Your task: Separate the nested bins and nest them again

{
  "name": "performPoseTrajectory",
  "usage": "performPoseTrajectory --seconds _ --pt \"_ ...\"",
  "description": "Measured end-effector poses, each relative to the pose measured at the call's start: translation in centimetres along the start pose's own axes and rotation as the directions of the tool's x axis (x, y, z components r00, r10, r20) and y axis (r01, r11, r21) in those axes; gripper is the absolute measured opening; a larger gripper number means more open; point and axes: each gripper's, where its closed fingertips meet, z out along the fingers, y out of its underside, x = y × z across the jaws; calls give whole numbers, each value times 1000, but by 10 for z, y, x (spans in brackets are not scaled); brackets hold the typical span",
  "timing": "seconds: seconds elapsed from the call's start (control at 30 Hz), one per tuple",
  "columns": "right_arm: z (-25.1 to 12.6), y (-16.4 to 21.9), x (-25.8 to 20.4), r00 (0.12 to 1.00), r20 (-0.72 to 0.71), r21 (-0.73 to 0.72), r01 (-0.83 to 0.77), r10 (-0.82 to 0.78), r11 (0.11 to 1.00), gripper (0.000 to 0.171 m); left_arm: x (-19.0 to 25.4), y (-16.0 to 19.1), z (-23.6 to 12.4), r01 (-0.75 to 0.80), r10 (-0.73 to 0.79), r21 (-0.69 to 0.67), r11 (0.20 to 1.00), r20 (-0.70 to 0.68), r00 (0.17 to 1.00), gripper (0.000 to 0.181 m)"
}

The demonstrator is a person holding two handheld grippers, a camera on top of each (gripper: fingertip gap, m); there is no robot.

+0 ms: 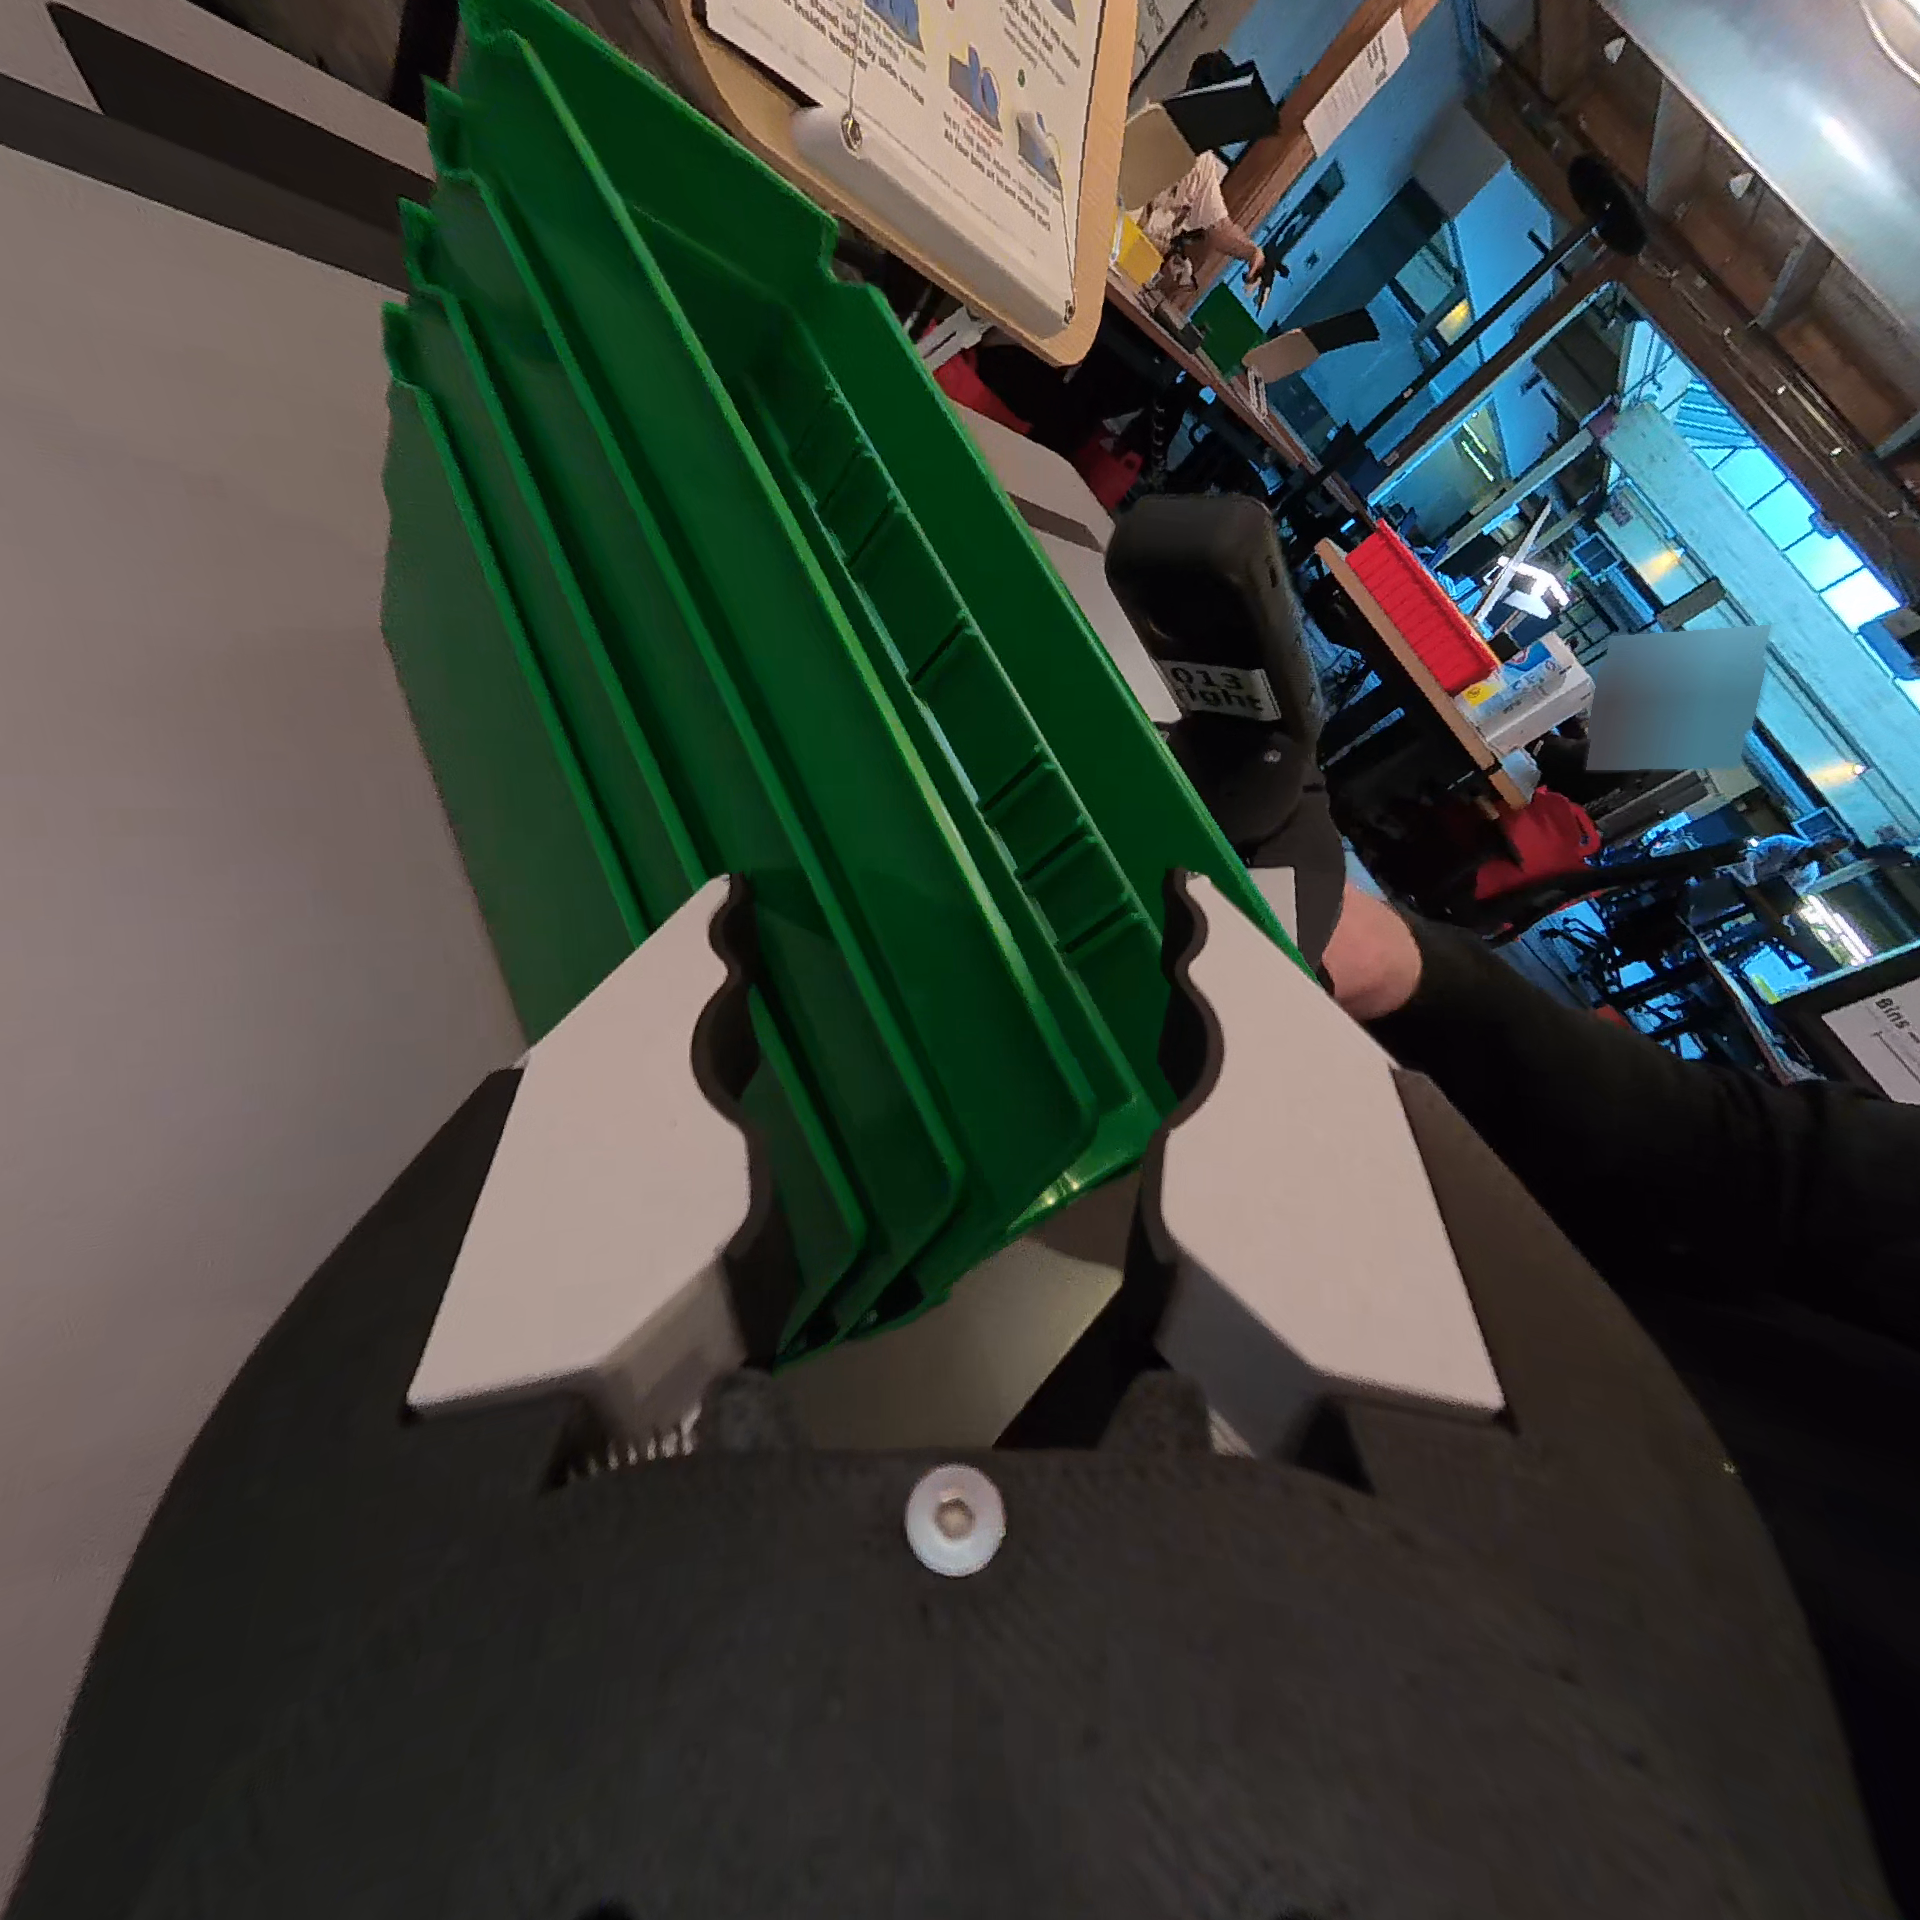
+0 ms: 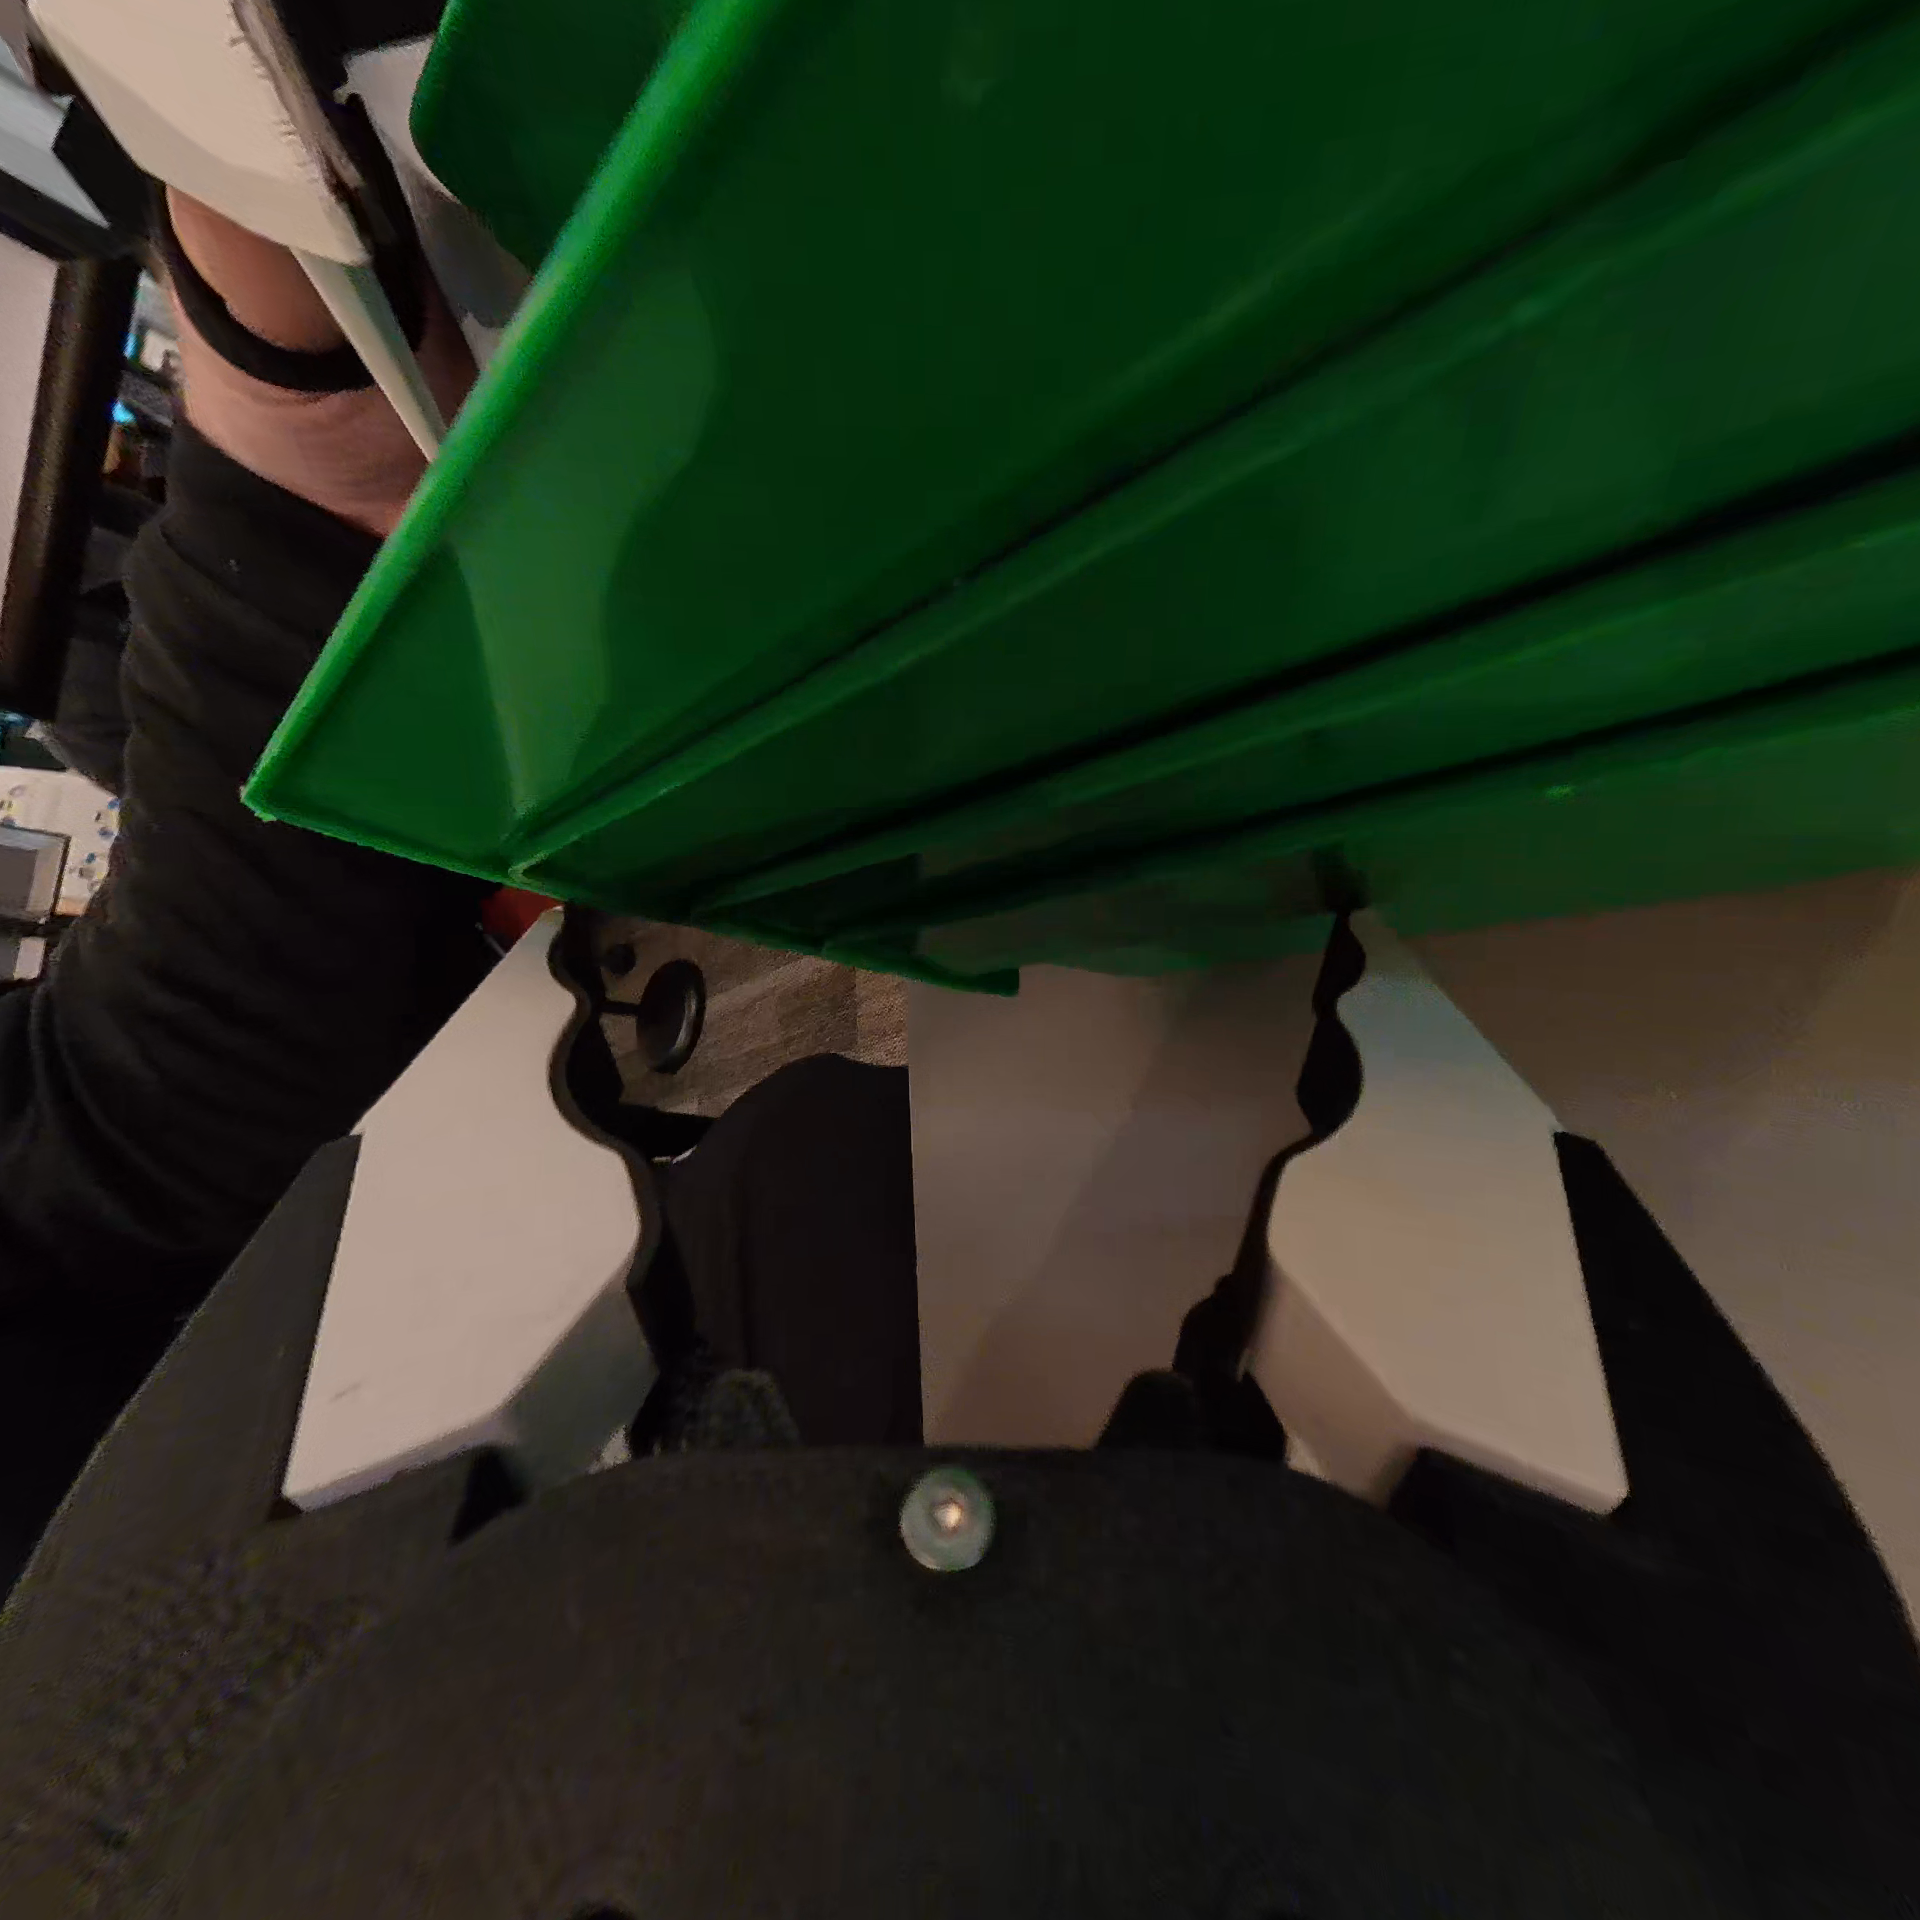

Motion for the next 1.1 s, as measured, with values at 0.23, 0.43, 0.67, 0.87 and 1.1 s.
performPoseTrajectory --seconds 0.23,0.43,0.67,0.87,1.1 --pt "-45 34 -6 1000 7 0 25 -25 1000 132 -12 -30 -17 -158 147 4 987 333 931 101" --pt "-90 84 -4 998 -63 42 26 -24 999 125 14 -50 14 -300 381 -238 924 495 781 123" --pt "-123 103 14 990 -138 88 25 -13 996 120 -26 -47 57 -177 531 -539 824 624 573 140" --pt "-119 105 19 994 -110 93 13 -2 996 115 -26 -44 69 -108 481 -554 826 592 646 111" --pt "-113 113 27 995 -99 72 -1 8 997 111 -27 -44 71 -109 467 -530 841 608 642 117"
